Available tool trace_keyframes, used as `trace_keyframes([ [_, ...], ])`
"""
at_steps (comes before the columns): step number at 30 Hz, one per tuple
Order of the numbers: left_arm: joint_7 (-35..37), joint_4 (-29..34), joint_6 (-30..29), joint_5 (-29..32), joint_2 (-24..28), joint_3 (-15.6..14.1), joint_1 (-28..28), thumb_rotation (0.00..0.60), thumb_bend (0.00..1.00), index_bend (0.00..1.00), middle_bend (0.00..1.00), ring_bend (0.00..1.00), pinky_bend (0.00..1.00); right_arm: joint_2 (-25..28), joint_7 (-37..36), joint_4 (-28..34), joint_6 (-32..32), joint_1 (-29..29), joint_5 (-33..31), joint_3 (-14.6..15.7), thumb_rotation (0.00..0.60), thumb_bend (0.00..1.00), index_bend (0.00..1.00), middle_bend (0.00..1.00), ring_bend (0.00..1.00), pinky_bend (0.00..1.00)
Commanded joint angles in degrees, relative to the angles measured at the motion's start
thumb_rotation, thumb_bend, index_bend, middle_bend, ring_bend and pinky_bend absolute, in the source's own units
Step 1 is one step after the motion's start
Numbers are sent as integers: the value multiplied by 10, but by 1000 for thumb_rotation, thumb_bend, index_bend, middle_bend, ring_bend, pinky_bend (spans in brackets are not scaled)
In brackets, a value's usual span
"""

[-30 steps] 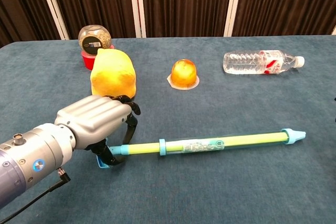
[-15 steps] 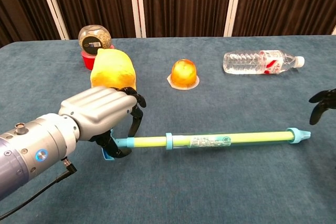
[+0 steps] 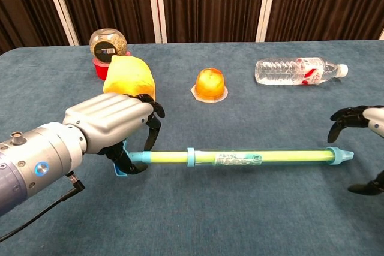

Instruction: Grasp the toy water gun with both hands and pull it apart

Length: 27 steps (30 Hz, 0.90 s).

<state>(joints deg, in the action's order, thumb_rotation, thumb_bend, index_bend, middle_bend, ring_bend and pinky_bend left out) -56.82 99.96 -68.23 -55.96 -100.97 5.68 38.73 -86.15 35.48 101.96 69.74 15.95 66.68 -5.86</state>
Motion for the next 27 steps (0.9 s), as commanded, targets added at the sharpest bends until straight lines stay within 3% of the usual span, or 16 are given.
trace_keyframes([
  [1, 2, -1, 0, 1, 1, -1, 1, 600, 419, 564, 130, 37, 128, -15, 9, -12, -2, 9, -14, -8, 600, 194, 353, 139, 85, 46],
  [15, 14, 1, -1, -1, 9, -4, 6, 600, 419, 565, 130, 37, 128, -58, 41, -71, -6, 41, -58, -27, 600, 239, 398, 139, 85, 46],
  [27, 19, 3, -3, -6, 13, -9, 10, 600, 419, 565, 130, 37, 128, -79, 27, -114, -9, 50, -70, -24, 600, 294, 477, 167, 98, 46],
])
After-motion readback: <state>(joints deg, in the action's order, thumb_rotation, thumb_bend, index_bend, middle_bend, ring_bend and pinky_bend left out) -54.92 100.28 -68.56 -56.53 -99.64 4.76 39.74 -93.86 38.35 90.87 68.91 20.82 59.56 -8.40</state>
